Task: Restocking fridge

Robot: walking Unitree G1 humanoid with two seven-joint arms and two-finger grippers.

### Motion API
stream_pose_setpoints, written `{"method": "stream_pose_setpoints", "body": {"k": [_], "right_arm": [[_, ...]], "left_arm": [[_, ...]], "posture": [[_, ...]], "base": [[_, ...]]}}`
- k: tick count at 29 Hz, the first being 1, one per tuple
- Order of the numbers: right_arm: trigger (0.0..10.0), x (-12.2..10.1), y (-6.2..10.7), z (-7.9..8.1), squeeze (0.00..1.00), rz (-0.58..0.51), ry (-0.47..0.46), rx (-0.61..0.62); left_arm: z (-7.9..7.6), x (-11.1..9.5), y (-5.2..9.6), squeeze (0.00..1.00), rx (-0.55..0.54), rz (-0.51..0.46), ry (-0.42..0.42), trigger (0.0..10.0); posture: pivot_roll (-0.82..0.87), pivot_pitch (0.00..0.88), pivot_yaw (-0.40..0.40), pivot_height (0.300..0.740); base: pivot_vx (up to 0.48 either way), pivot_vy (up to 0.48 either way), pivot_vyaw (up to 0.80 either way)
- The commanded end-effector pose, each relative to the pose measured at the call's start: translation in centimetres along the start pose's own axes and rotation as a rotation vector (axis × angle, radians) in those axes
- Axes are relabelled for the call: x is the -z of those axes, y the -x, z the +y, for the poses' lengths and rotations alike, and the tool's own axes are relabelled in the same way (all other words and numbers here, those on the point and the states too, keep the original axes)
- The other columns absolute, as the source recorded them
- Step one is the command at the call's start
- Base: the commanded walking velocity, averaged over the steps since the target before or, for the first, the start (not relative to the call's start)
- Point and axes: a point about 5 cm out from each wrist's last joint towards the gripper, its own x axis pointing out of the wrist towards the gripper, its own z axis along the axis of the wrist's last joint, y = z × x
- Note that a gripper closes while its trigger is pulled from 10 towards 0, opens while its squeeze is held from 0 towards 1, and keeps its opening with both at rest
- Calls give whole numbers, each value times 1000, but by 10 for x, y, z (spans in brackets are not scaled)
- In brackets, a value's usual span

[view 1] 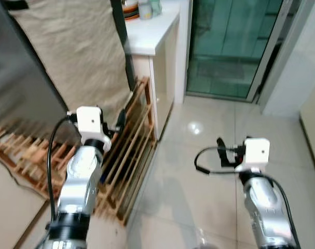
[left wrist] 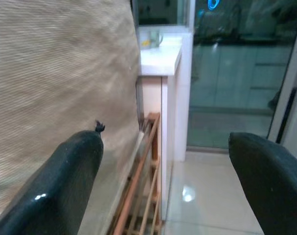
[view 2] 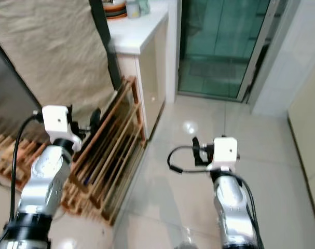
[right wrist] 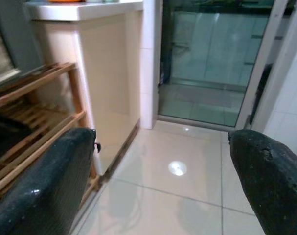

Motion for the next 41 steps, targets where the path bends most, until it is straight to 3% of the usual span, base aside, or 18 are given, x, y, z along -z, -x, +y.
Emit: {"method": "stream_pose_setpoints", "body": {"k": [1, 7, 23, 27, 34, 36, 41], "right_arm": [[10000, -1, -1, 7, 0, -8, -9, -18], [10000, 0, -1, 6, 0, -2, -12, -13], [10000, 1, -4, 2, 0, -4, 6, -21], [10000, 3, -2, 0, 0, 3, 12, -22], [10000, 7, 2, -2, 0, 20, 23, -33], [10000, 7, 1, -2, 0, 21, 22, -33], [10000, 2, -3, -2, 0, 5, 17, -18]], "left_arm": [[5, -3, 2, 0, 0, -16, -8, 10000], [5, -4, 1, 0, -1, -24, 0, 10000], [5, -7, -2, 0, -11, -47, 3, 10000], [-3, -7, 12, 0, 61, -69, 5, 10000], [4, 3, 40, 0, 95, -14, -10, 10000], [7, 1, 31, 0, 32, -16, 11, 10000], [5, -10, 16, 0, 3, -38, 45, 10000]], "posture": [[-137, 0, 86, 740], [-138, 0, 87, 740], [-144, 0, 84, 740], [-144, 0, 83, 740], [-129, 0, 68, 740], [-128, 0, 64, 740], [-127, 0, 61, 740]], "base": [[0, 480, 0], [0, 480, -767], [0, 417, 0], [0, 0, 0], [0, 0, 0], [0, 0, 0], [0, 0, 0]]}}
